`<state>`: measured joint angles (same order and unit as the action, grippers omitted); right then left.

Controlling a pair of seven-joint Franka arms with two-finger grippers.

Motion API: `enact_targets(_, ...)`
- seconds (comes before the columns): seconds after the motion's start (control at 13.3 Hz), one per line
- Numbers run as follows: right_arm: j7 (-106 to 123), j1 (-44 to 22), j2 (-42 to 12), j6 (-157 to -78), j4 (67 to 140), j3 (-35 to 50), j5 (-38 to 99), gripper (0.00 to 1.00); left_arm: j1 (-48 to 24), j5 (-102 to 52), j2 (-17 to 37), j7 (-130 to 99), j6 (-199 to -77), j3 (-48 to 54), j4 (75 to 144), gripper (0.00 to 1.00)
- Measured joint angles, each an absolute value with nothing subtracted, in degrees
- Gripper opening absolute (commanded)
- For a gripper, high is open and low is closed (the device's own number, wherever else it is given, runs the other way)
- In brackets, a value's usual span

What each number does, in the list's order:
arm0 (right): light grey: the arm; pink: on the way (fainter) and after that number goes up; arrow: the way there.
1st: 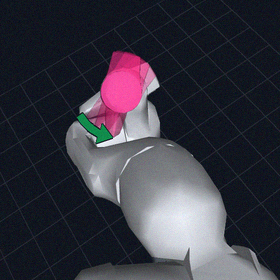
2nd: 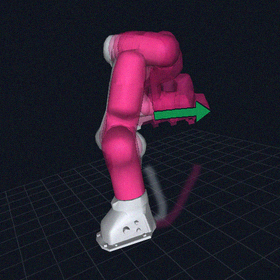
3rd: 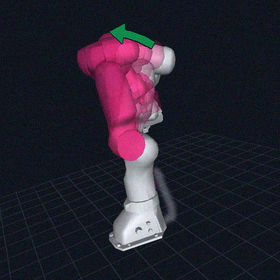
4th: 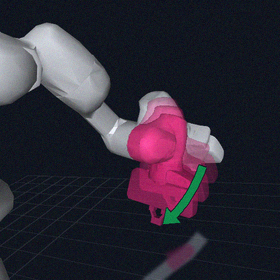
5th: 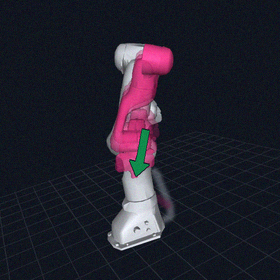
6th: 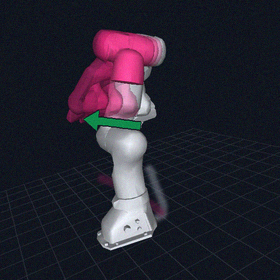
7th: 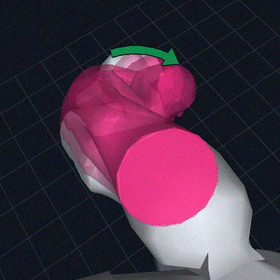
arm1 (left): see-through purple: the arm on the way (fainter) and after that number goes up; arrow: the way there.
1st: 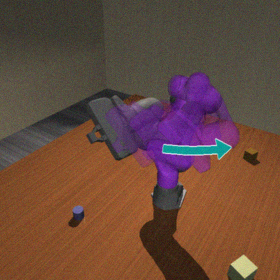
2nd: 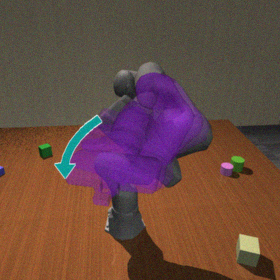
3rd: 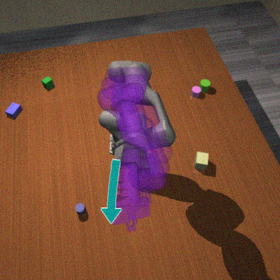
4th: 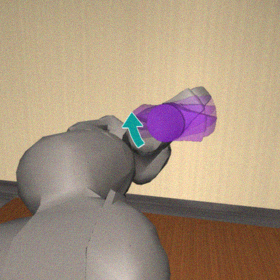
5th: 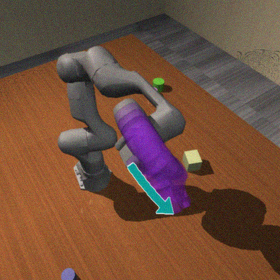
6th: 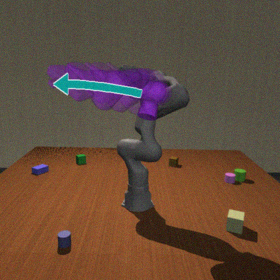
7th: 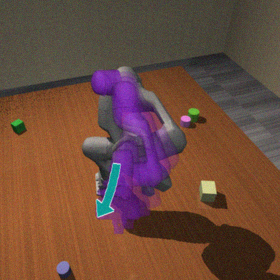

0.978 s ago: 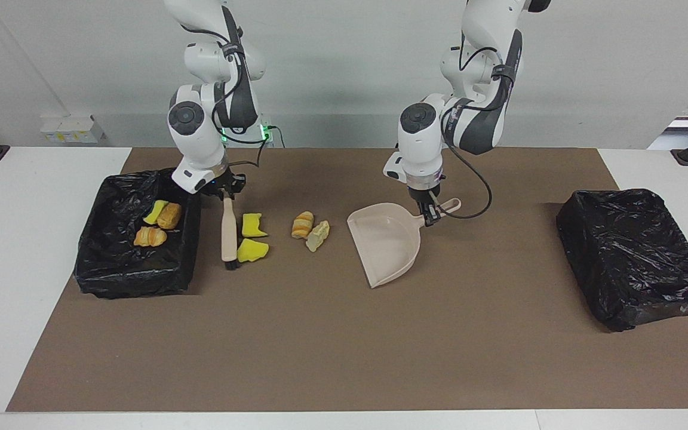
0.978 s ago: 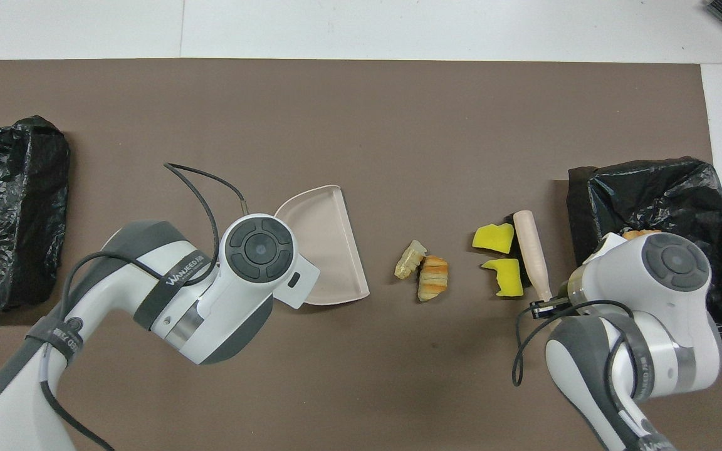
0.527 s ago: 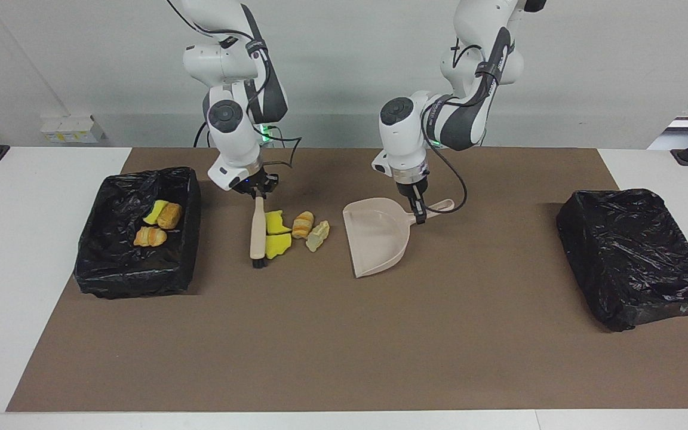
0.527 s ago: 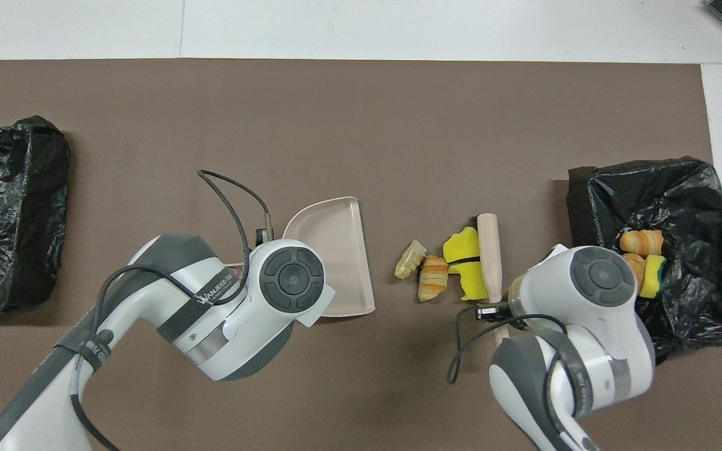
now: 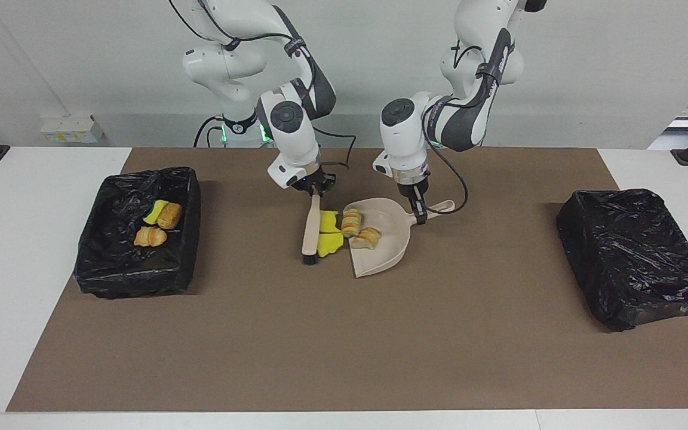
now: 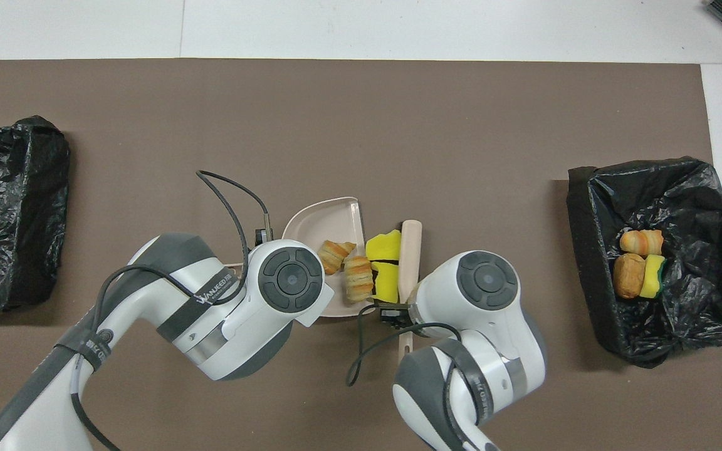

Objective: Sweep and dump trash in bin
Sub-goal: 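Sweep sponges and bread into the dustpan with the right gripper's brush, then sweep the last pieces into the dustpan held by the left gripper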

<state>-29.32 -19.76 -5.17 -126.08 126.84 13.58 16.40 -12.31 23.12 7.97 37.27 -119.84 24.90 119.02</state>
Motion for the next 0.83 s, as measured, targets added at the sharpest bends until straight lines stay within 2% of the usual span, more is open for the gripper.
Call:
enact_targets(0.23,-29.40,-22.62,-10.30,-125.76,120.15,13.66,22.85,0.00,-12.23,23.12,7.95,37.17,-119.96,24.74,119.69,0.00)
enact_targets(0.38,-26.05,-22.88,-11.52,-123.89,117.82,13.63,26.02,0.00,-11.99,23.12,7.63,37.18,-119.77,24.51,120.30,0.00)
enact_targets(0.83,-23.08,-21.85,-8.85,-116.79,115.54,13.31,28.15,0.00,-11.62,23.12,5.82,37.43,-119.19,23.04,121.95,0.00)
